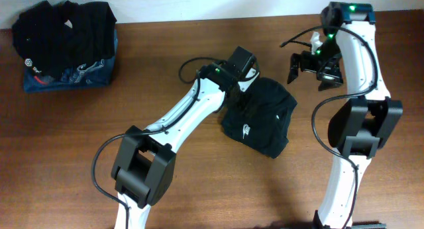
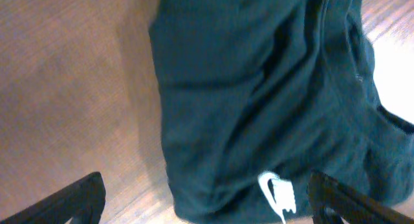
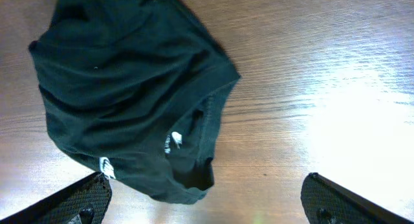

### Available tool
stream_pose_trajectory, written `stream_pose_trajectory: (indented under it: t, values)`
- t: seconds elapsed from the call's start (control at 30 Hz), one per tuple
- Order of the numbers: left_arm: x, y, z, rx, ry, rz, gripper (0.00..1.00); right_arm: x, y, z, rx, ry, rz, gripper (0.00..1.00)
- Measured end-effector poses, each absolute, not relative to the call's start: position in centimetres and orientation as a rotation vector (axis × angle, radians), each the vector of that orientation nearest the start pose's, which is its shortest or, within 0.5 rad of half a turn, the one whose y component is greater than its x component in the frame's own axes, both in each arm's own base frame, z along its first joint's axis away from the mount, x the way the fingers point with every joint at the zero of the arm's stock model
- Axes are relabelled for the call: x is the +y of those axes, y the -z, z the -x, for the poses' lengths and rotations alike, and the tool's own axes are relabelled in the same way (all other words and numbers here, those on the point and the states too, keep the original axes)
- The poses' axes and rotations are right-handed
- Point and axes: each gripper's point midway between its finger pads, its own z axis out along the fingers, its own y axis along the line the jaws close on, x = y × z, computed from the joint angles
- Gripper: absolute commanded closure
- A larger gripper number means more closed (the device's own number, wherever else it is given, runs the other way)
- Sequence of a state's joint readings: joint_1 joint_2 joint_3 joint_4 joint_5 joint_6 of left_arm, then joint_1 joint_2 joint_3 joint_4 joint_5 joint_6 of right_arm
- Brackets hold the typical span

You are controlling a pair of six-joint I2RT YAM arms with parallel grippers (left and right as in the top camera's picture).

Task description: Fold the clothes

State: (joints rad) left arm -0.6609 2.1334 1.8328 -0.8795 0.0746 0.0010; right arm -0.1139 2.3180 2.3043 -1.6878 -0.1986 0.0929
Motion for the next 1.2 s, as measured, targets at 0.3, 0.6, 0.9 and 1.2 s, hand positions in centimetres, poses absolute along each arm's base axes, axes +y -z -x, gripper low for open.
stream_pose_trajectory:
  t: [0.3, 0.6, 0.9, 1.2]
  values:
    - [-29.4, -9.6, -43.3, 2.579, 0.601, -0.865, 0.01, -2.6, -12.7, -41.4, 3.201, -0.477, -0.333, 0.01]
    - [-30.5, -5.5, -42.1, 2.605, 0.89, -0.935, 0.01, -8.2, -12.9, -40.8, 3.126, -0.554, -0.524, 0.01]
    - [-31.8, -3.4, -41.2, 2.605, 1.04, -0.957, 0.01, -8.1, -13.0, -40.9, 3.124, -0.567, -0.493, 0.01]
    - [-32.6, -3.0, -40.7, 2.61, 1.105, -0.954, 0.01, -8.0, -13.0, -40.9, 3.121, -0.578, -0.465, 0.01]
